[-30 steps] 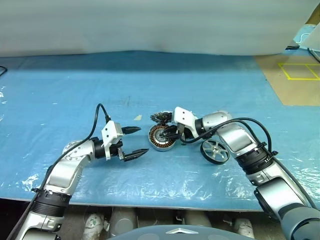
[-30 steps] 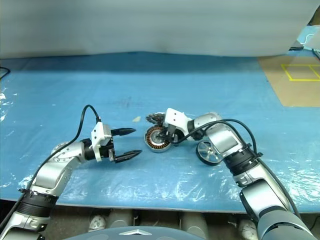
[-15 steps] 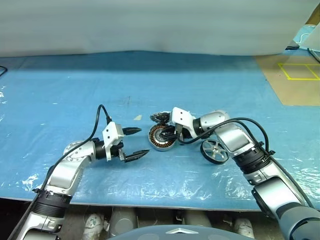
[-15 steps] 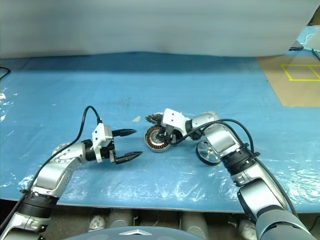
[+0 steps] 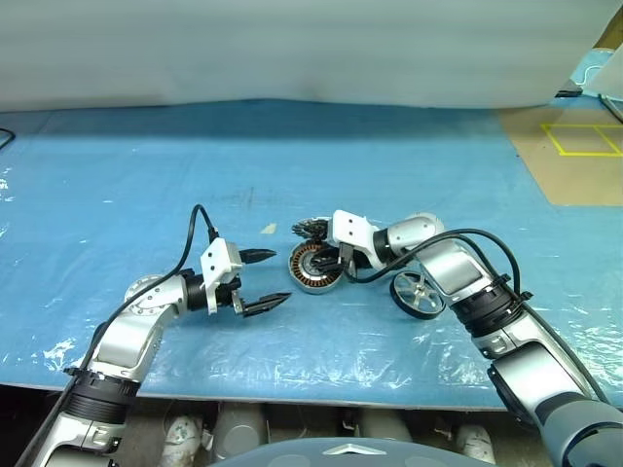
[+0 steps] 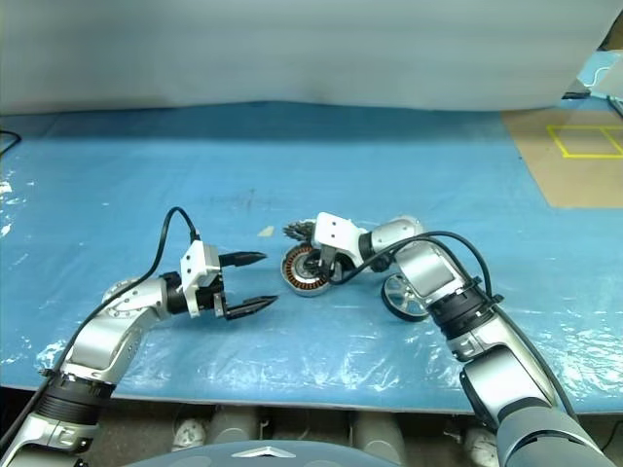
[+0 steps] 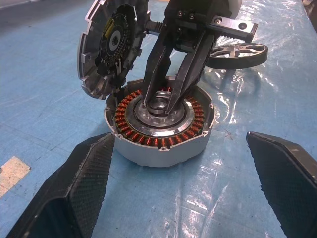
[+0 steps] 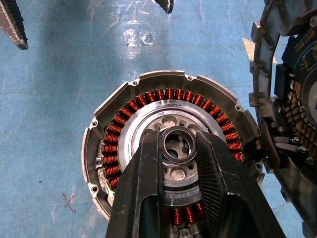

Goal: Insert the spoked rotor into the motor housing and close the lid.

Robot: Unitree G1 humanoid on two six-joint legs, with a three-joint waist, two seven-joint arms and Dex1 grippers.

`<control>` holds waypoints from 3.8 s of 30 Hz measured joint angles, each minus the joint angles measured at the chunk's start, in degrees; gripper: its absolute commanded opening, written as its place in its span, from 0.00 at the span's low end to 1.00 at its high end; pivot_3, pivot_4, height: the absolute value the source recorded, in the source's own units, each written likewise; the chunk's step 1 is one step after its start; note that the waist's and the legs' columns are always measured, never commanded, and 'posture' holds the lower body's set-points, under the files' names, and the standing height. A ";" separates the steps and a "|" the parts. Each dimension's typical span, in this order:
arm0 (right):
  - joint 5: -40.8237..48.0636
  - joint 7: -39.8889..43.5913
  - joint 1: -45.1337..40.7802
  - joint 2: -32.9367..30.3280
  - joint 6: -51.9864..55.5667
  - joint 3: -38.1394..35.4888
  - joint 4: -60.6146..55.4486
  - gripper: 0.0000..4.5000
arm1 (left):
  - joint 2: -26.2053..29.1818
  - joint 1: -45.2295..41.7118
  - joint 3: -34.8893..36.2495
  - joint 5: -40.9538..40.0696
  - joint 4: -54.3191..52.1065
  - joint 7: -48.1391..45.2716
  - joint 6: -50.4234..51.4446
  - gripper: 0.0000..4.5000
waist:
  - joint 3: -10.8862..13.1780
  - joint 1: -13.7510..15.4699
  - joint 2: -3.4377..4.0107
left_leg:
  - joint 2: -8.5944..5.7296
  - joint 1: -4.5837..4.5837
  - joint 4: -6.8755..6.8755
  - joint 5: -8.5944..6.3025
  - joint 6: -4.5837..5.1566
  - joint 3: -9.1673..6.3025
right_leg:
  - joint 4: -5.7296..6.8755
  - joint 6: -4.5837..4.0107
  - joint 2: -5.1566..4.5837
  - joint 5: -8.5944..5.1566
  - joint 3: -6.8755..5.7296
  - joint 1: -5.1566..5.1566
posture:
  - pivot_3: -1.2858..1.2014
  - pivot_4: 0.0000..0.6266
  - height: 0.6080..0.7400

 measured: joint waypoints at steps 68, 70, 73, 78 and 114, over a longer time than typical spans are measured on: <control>2.42 2.12 2.21 0.74 1.73 -2.17 -0.76 0.56 | -0.60 -0.48 -1.12 0.62 0.17 0.23 -0.68 1.00 | -0.01 0.01 0.00 | 0.00 0.04 0.02 -0.01 0.02 0.00 | 0.04 0.00 0.00 0.00 0.01 0.02 | 0.52 0.24 1.00; 3.16 1.24 2.62 1.15 2.33 -3.19 -1.09 0.42 | -0.58 -0.48 -1.12 0.62 0.17 0.20 -0.68 1.00 | -0.01 0.01 0.00 | 0.00 0.04 0.01 -0.01 0.02 0.00 | 0.04 0.00 0.00 0.00 0.01 0.02 | 0.52 0.24 1.00; 4.79 0.91 3.34 1.78 3.21 -4.29 -2.35 0.20 | -0.55 -0.47 -1.12 0.61 0.15 0.12 -0.64 1.00 | -0.01 0.01 0.00 | 0.00 0.03 0.00 -0.01 0.02 0.00 | 0.03 -0.01 0.00 0.00 0.00 0.01 | 0.52 0.24 1.00; 6.25 -0.33 4.23 2.42 4.74 -4.58 -3.33 0.01 | -0.48 0.26 -1.18 0.61 0.03 0.02 -0.49 1.00 | 0.00 -0.03 0.00 | 0.00 0.04 0.01 -0.01 0.02 0.00 | 0.04 -0.01 0.00 0.00 0.00 0.01 | 0.52 0.24 1.00; 9.04 0.39 5.26 -3.96 4.42 -7.68 -11.89 0.01 | -1.64 -0.95 -1.83 0.34 1.62 -0.75 -1.70 1.00 | -0.05 0.10 0.00 | -0.02 0.06 -0.04 -0.11 0.18 -0.03 | -0.02 0.00 0.01 -0.01 0.03 0.05 | 0.52 0.24 1.00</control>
